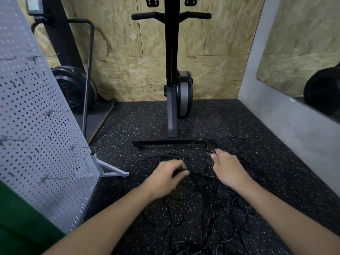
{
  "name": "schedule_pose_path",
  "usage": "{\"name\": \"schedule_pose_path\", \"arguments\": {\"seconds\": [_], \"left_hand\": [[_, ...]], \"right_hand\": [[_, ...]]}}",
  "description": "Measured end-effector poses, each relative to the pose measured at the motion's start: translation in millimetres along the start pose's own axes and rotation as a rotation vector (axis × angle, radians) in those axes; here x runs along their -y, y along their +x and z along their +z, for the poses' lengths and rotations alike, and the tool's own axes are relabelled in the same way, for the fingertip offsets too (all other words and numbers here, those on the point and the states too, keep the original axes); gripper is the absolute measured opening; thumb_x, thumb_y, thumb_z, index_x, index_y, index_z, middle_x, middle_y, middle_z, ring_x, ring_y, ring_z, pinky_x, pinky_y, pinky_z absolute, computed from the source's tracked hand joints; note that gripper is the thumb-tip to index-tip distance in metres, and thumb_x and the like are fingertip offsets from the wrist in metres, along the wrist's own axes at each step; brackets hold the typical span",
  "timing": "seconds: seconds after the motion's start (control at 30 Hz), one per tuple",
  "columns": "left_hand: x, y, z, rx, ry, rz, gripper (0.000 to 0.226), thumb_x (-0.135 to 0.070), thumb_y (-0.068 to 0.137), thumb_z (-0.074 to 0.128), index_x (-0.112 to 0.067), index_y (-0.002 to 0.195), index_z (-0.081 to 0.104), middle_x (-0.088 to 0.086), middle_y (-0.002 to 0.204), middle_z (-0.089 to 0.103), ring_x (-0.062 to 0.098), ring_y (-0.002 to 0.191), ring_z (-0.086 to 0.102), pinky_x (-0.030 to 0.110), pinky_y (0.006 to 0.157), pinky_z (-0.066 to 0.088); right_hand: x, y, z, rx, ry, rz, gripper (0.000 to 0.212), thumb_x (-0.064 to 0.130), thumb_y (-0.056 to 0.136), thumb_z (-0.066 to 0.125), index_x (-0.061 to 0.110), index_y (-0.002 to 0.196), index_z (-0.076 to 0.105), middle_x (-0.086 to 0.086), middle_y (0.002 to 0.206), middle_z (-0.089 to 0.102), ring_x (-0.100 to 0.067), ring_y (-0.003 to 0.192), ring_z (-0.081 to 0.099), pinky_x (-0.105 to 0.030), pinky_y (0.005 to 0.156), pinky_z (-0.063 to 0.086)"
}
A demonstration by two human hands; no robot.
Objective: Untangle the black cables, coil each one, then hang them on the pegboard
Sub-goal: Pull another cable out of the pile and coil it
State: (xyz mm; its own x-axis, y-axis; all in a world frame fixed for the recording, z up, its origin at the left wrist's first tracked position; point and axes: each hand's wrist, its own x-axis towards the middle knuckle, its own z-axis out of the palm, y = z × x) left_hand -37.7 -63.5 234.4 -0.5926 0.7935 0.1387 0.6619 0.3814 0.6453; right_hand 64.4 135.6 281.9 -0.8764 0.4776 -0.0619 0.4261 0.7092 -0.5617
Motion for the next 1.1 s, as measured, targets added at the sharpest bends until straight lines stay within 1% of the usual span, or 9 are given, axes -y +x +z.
{"name": "schedule_pose_path", "arguments": {"seconds": [0.13,0.2,0.27,0.33,0.43,0.6,0.73,0.87,1.1], "left_hand": [[-21,0,-6,-0.221,-0.065,0.051,0.024,-0.031,0.097,0.074,-0.028,0.115,0.058,-0.013,0.098,0.059,-0.001,0.091,0.056,0.010,0.076,0.042],[-22,0,-10,-0.326,-0.091,0.059,0.037,-0.026,0.092,0.080,-0.026,0.121,0.058,-0.013,0.106,0.055,-0.005,0.096,0.052,0.007,0.081,0.041],[-20,0,-14,-0.350,-0.100,0.056,0.042,-0.025,0.089,0.082,-0.026,0.126,0.061,-0.017,0.112,0.051,-0.010,0.099,0.050,0.006,0.084,0.040],[-14,0,-17,-0.330,-0.072,0.040,0.043,-0.032,0.087,0.085,-0.027,0.126,0.067,-0.020,0.115,0.053,-0.011,0.097,0.052,0.005,0.083,0.040],[-5,-1,-19,-0.244,-0.013,0.001,0.038,-0.043,0.088,0.082,-0.028,0.122,0.074,-0.015,0.117,0.065,-0.009,0.095,0.058,0.004,0.083,0.041],[6,-3,-20,-0.016,-0.094,-0.072,0.034,-0.051,0.098,0.067,-0.036,0.128,0.072,-0.020,0.123,0.072,-0.007,0.114,0.063,0.024,0.104,0.051],[15,-9,-27,0.069,-0.283,-0.223,0.046,-0.068,0.093,0.061,-0.042,0.130,0.068,-0.015,0.122,0.073,0.000,0.120,0.064,0.038,0.112,0.048],[15,-15,-31,0.139,-0.535,-0.350,0.035,-0.049,0.104,0.055,-0.026,0.123,0.073,-0.011,0.119,0.076,0.004,0.119,0.066,0.036,0.112,0.045],[1,-12,-23,-0.178,-0.738,-0.392,0.024,-0.017,0.110,0.051,-0.006,0.113,0.073,0.012,0.106,0.079,0.026,0.098,0.077,0.044,0.086,0.064]], "right_hand": [[15,-12,4,0.177,-0.095,0.036,0.042,0.044,0.110,0.038,0.013,0.131,0.059,-0.015,0.129,0.062,-0.029,0.106,0.064,-0.041,0.090,0.054],[24,-19,1,0.284,-0.077,0.040,0.068,0.069,0.102,0.037,0.018,0.146,0.051,-0.013,0.141,0.058,-0.025,0.116,0.062,-0.040,0.097,0.052],[29,-25,-3,0.430,-0.051,-0.002,0.086,0.085,0.092,0.037,0.023,0.151,0.046,-0.004,0.125,0.067,-0.014,0.095,0.064,-0.033,0.083,0.049],[24,-25,-1,0.478,-0.064,-0.118,0.057,0.073,0.096,0.047,0.024,0.122,0.060,0.005,0.085,0.062,-0.009,0.068,0.056,-0.027,0.066,0.043],[18,-20,4,0.435,-0.106,-0.228,0.022,0.046,0.106,0.052,0.029,0.092,0.054,0.007,0.084,0.058,-0.010,0.069,0.055,-0.029,0.065,0.045],[17,-22,10,0.501,-0.003,-0.218,0.021,0.032,0.111,0.043,0.019,0.106,0.057,-0.001,0.095,0.071,-0.020,0.072,0.070,-0.033,0.058,0.061],[15,-20,2,0.468,0.085,-0.230,0.027,0.030,0.112,0.043,0.013,0.093,0.054,0.004,0.071,0.065,-0.017,0.053,0.061,-0.029,0.048,0.050],[12,-17,-7,0.349,0.274,-0.243,0.027,0.033,0.111,0.044,0.012,0.097,0.055,0.007,0.070,0.055,-0.009,0.053,0.049,-0.026,0.044,0.040],[11,-15,10,0.181,0.481,-0.151,0.025,0.028,0.111,0.044,0.011,0.103,0.061,-0.001,0.080,0.070,-0.016,0.066,0.068,-0.030,0.061,0.057]]}}
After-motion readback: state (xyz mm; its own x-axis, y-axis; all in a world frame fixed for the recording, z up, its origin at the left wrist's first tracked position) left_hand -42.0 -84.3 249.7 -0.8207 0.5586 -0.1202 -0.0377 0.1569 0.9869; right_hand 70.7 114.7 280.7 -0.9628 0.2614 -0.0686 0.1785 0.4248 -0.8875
